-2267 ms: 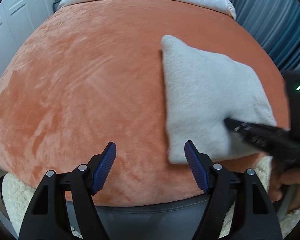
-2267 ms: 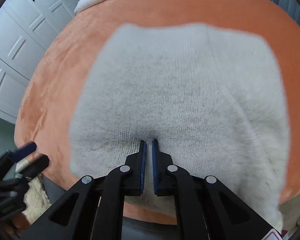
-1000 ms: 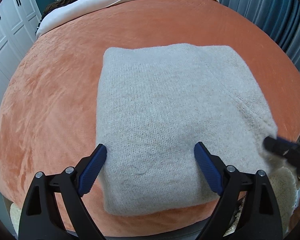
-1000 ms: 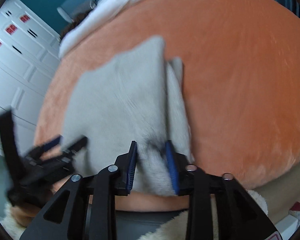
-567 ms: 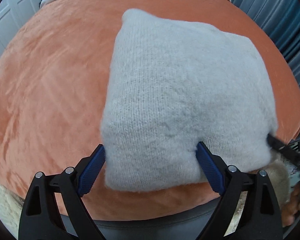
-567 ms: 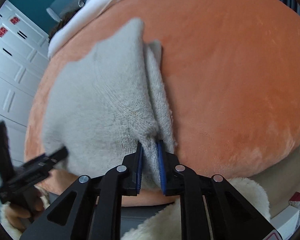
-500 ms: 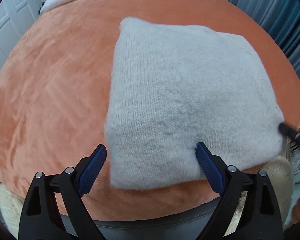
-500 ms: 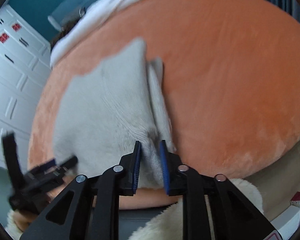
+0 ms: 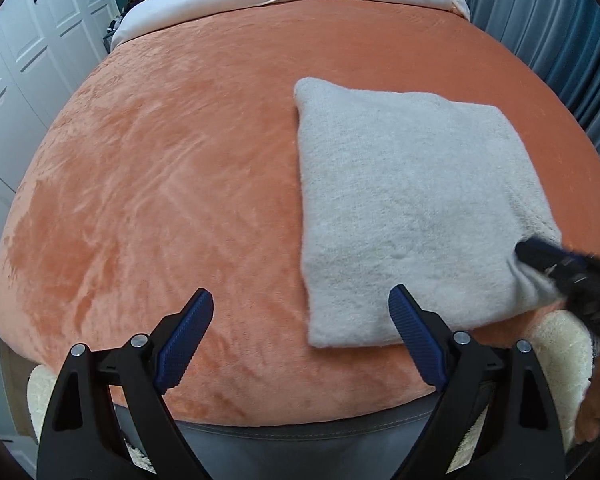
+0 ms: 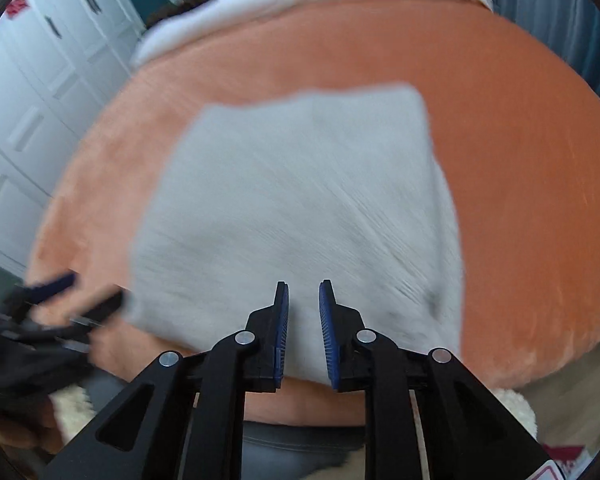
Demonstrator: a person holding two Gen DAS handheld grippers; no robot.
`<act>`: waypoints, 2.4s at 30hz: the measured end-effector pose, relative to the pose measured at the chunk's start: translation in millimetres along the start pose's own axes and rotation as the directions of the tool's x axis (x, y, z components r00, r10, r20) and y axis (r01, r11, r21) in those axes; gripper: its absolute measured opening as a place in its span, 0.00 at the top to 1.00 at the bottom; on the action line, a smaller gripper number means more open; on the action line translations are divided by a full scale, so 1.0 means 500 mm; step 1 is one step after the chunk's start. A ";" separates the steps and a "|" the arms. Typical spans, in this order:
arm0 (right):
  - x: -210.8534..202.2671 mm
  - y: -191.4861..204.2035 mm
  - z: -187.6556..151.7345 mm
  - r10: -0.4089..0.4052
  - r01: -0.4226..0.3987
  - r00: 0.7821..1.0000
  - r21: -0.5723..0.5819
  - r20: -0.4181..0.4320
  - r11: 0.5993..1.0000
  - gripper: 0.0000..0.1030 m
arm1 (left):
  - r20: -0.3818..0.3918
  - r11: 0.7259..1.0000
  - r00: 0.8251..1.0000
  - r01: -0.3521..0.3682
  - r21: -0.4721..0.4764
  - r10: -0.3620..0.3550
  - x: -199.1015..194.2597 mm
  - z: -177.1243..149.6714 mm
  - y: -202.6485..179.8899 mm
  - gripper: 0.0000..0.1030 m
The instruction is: Fold small clothes
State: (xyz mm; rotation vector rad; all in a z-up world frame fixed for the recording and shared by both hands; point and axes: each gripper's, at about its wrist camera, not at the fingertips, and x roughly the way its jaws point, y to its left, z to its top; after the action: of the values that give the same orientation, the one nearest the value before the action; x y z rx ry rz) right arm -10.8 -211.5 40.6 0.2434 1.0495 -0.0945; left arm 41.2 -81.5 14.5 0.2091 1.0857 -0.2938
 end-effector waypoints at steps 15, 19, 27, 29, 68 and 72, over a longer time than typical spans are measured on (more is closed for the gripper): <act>-0.011 -0.039 0.010 -0.093 0.091 0.996 0.126 0.010 0.988 0.68 | 0.002 0.995 0.996 0.085 -0.049 -0.085 -0.012 -0.009 0.028 0.15; -0.036 -0.114 -0.023 -0.117 0.112 0.993 0.229 0.006 0.967 0.67 | 0.010 0.995 0.994 0.104 -0.005 -0.104 -0.012 -0.004 -0.015 0.15; 0.052 -0.167 -0.062 -0.167 0.190 0.978 0.204 -0.125 0.960 0.74 | -0.048 0.996 0.998 0.045 0.072 -0.042 0.053 0.005 -0.091 0.15; 0.045 -0.199 -0.075 -0.103 0.132 0.988 0.287 -0.115 0.949 0.73 | -0.085 0.997 0.995 0.049 0.059 -0.044 0.073 -0.002 -0.091 0.15; 0.033 -0.214 0.004 0.020 -0.033 0.999 0.374 0.038 0.927 0.38 | -0.061 0.944 0.950 0.293 -0.153 -0.305 0.085 0.048 -0.026 0.07; 0.098 -0.213 0.005 0.093 -0.080 0.996 0.404 -0.012 0.911 0.37 | -0.105 0.941 0.949 0.274 -0.197 -0.298 0.133 0.068 -0.021 0.07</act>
State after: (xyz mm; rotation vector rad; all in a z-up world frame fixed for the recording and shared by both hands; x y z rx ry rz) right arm -4.6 -313.4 -17.1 0.6686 1.0420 -0.2290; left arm 95.1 -110.5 -29.8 -0.0950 1.2704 -0.4453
